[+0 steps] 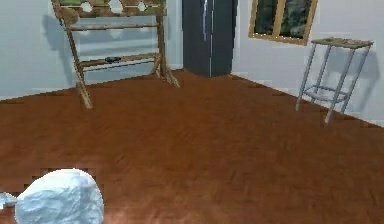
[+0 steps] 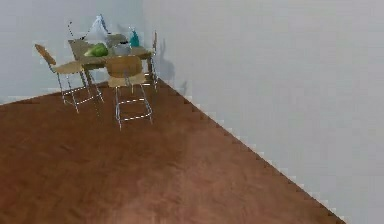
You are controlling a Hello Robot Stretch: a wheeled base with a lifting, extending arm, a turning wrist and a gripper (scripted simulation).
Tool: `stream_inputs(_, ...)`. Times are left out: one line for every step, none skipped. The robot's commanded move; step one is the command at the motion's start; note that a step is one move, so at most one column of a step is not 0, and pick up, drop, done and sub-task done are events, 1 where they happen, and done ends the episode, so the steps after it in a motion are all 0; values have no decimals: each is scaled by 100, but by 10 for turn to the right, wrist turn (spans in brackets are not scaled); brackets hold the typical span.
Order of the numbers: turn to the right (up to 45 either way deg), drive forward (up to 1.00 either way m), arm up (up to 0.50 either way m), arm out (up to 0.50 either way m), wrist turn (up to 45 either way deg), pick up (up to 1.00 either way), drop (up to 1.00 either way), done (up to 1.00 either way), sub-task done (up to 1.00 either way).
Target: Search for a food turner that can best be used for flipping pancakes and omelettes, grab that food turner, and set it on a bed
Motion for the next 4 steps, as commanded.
stream_inputs(60,0,0,0,0,0,0,0,0)
stream_inputs(0,100,0,0,0,0,0,0,0)
stream_inputs(0,15,0,0,0,0,0,0,0)
stream_inputs(-450,0,0,0,0,0,0,0,0)
